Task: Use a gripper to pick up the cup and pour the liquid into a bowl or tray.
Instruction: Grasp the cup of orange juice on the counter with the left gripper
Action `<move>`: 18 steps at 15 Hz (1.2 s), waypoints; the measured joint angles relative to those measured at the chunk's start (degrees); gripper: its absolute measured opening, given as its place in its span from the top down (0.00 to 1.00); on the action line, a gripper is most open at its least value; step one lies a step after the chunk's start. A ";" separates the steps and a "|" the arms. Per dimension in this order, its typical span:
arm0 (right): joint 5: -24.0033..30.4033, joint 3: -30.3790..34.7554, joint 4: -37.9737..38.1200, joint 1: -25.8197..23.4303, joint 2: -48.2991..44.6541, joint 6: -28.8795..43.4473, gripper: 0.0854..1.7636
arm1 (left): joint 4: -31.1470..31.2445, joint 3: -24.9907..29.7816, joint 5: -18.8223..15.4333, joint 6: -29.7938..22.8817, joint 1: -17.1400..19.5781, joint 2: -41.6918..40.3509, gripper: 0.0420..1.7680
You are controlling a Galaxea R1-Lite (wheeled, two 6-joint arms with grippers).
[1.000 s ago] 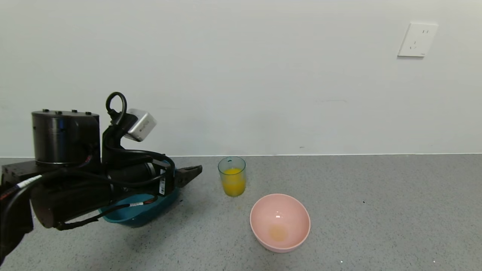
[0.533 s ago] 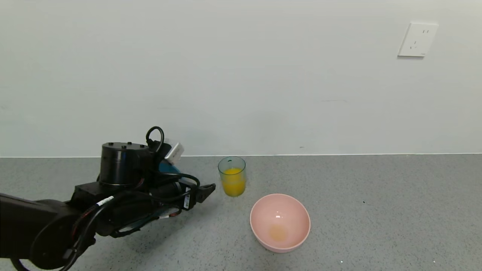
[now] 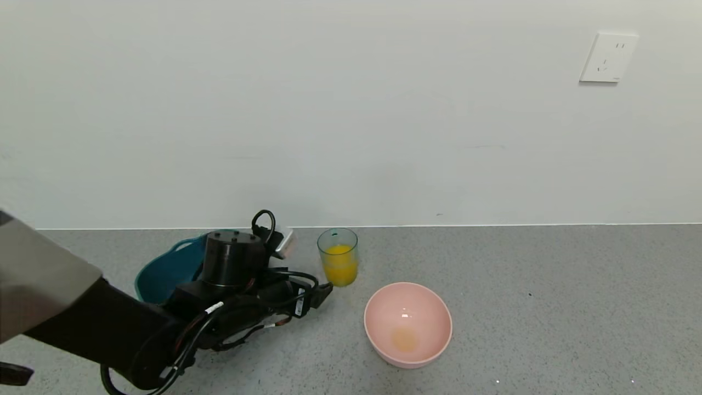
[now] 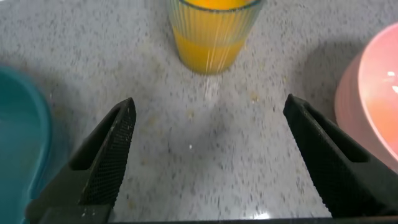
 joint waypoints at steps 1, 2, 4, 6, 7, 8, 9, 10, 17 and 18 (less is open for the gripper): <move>0.00 0.00 0.00 0.00 0.00 0.00 0.03 | -3.23 -0.05 0.73 -0.49 -0.24 1.82 0.03; 0.00 0.00 0.02 0.00 0.00 -0.02 0.03 | -5.61 -0.22 1.39 -0.99 -0.59 3.51 0.03; 0.00 0.00 0.00 0.00 0.00 -0.02 0.03 | -8.87 -0.88 1.83 -1.37 -1.16 6.68 0.03; 0.00 0.00 0.00 0.00 0.00 -0.02 0.03 | -11.36 -1.71 1.99 -2.34 -1.44 9.48 0.03; 0.00 0.00 0.00 0.00 0.00 -0.02 0.03 | -12.74 -2.12 2.38 -2.72 -1.52 10.73 0.03; 0.00 0.00 0.00 0.00 0.00 0.00 0.03 | -14.23 -2.47 2.84 -2.78 -1.57 11.95 0.03; -0.02 0.00 0.00 0.00 0.00 -0.02 0.03 | -16.48 -2.78 3.07 -2.85 -1.63 13.21 0.03; 0.00 0.00 0.00 0.00 0.00 0.00 0.03 | -18.31 -2.89 3.15 -2.85 -1.66 14.36 0.03; 0.00 0.00 0.00 0.00 0.00 -0.02 0.03 | -27.47 -4.80 3.07 -5.39 -1.88 19.88 0.03; 0.00 0.00 0.00 0.00 0.00 -0.02 0.03 | -27.82 -5.42 3.06 -5.58 -1.99 20.57 0.03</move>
